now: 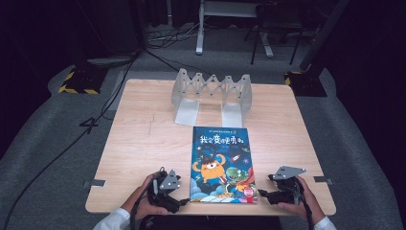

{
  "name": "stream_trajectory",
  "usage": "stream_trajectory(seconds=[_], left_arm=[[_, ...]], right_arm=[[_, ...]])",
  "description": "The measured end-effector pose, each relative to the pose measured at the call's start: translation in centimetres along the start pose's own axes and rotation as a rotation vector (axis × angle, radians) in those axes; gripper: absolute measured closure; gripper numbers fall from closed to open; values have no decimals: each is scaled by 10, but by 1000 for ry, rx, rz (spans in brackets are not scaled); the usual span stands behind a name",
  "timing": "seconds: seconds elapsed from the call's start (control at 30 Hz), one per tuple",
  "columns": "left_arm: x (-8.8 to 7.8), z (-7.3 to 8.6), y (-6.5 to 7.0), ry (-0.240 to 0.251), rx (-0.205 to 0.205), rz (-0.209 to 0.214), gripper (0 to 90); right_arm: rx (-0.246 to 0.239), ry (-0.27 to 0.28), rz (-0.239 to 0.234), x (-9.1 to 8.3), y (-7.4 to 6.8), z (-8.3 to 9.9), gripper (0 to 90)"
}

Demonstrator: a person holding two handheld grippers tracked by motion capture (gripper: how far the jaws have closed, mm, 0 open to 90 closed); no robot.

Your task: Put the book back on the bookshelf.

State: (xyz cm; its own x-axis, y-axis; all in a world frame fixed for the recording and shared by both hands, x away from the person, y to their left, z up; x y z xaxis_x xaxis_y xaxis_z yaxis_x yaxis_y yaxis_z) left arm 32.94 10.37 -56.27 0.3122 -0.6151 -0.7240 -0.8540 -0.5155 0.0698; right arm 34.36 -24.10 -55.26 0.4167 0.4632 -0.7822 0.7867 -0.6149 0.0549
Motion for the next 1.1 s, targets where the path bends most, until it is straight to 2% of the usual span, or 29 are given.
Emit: stream_trajectory(seconds=[0.13,0.23,0.4,0.43,0.47,0.53,0.57,0.6,0.63,0.7,0.73,0.8,0.9,0.97,1.1], left_arm=[[2,-3,-7,3,-16,-20,154],[6,-7,-3,4,-10,-22,162],[12,-12,6,6,-4,-15,159],[13,-13,8,4,-3,-13,159],[13,-13,8,3,-1,-12,153],[13,-13,8,3,0,-12,152],[13,-13,8,3,0,-12,152],[13,-13,8,2,0,-12,152],[13,-13,8,2,0,-12,152],[13,-13,8,3,-2,-13,152],[13,-13,8,2,-3,-14,150],[15,-14,11,1,-15,-23,142],[18,-17,17,2,-10,-17,142],[19,-18,18,1,-7,-16,142],[21,-19,21,0,-2,-9,142]], right_arm=[[-22,-36,-18,-7,-10,5,301],[-13,-78,-14,-11,-14,7,349],[-19,-119,-22,-13,-17,8,374],[-22,-133,-24,-14,-18,9,384],[-40,-175,-39,-17,-21,10,393],[-51,-223,-46,-19,-22,11,423],[-51,-223,-46,-19,-22,11,423],[-68,-269,-57,-20,-23,10,450],[-68,-269,-57,-20,-23,10,450],[-72,-295,-68,-19,-26,8,464],[-85,-325,-81,-18,-30,5,487],[-93,-344,-91,-17,-32,2,501],[-110,-387,-84,-15,-35,-1,522],[-107,-394,-84,-15,-36,-1,542],[-135,-450,-98,-16,-38,-2,643]])
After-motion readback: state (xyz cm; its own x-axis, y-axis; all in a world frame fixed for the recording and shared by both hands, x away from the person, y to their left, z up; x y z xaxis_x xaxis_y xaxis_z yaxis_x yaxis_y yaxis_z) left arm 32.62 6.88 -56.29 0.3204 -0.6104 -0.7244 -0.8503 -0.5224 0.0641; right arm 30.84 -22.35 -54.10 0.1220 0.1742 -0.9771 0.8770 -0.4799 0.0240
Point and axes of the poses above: each handheld gripper's, and its own axes: x roughly forward along the jaws, z roughly out of its underside, y roughly to its right, the point moved 8 cm from there along x, roughly forward along the jaws, and after that the axes turned 4 degrees about -x, right-handed, at the moved point
